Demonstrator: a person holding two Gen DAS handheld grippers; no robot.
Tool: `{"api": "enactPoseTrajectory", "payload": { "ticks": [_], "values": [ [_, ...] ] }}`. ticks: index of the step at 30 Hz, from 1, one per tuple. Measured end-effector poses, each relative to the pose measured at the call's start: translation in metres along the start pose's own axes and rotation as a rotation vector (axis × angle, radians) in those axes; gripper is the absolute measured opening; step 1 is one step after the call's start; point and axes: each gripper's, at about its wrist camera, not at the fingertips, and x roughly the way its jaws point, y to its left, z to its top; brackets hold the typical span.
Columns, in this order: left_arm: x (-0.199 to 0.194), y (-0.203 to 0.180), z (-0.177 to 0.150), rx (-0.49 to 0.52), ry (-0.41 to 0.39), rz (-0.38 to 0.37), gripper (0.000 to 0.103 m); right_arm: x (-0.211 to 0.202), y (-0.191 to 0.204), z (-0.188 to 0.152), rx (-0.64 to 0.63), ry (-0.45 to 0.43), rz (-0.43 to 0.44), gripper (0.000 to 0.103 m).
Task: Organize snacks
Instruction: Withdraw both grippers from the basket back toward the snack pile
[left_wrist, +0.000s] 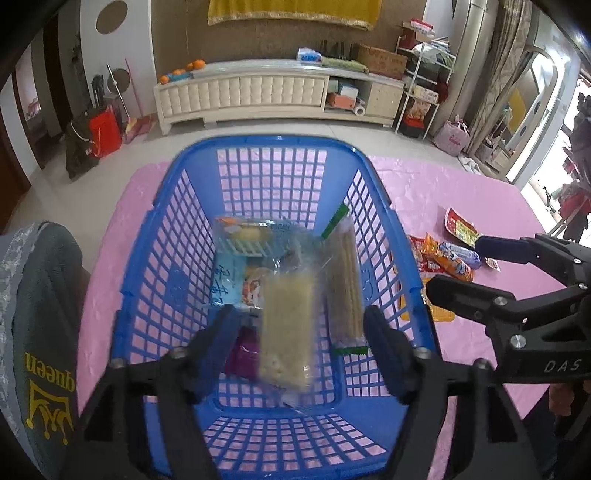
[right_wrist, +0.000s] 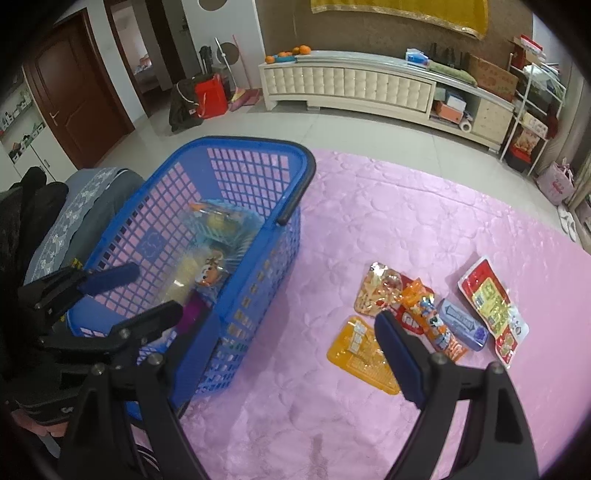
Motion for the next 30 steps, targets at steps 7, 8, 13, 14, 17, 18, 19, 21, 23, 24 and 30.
{"api": "enactPoseTrajectory", "payload": {
  "ticks": [7, 8, 13, 14, 17, 18, 19, 21, 23, 24, 30],
  "values": [
    [-0.031, -0.007, -0.003, 0.019, -0.050, -0.016, 0.074, -0.021, -0.008, -0.009, 0.022, -0.028, 0.012, 0.089],
    [-0.036, -0.009, -0.004, 0.020, -0.059, -0.016, 0.074, -0.024, -0.009, -0.010, 0.023, -0.033, 0.013, 0.089],
    [-0.058, -0.025, -0.012, 0.035, -0.094, -0.019, 0.078, -0.051, -0.017, -0.023, 0.025, -0.063, 0.019, 0.089],
    [-0.061, -0.030, -0.013, 0.043, -0.099, -0.017, 0.079, -0.056, -0.020, -0.025, 0.026, -0.069, 0.019, 0.089],
    [-0.068, -0.048, -0.016, 0.067, -0.101, -0.010, 0.079, -0.072, -0.029, -0.033, 0.032, -0.090, 0.023, 0.089],
    [-0.070, -0.053, -0.017, 0.074, -0.102, -0.011, 0.079, -0.077, -0.033, -0.036, 0.036, -0.096, 0.025, 0.089],
    [-0.072, -0.060, -0.018, 0.083, -0.104, -0.013, 0.079, -0.081, -0.037, -0.038, 0.038, -0.100, 0.026, 0.089],
    [-0.076, -0.073, -0.019, 0.102, -0.110, -0.019, 0.079, -0.090, -0.047, -0.045, 0.045, -0.111, 0.023, 0.089],
    [-0.079, -0.088, -0.019, 0.124, -0.115, -0.025, 0.081, -0.098, -0.057, -0.051, 0.053, -0.119, 0.016, 0.089],
    [-0.079, -0.098, -0.019, 0.139, -0.117, -0.032, 0.082, -0.100, -0.061, -0.054, 0.058, -0.121, 0.014, 0.089],
    [-0.069, -0.141, -0.022, 0.204, -0.100, -0.052, 0.082, -0.110, -0.100, -0.074, 0.110, -0.126, -0.006, 0.089]
  ]
}}
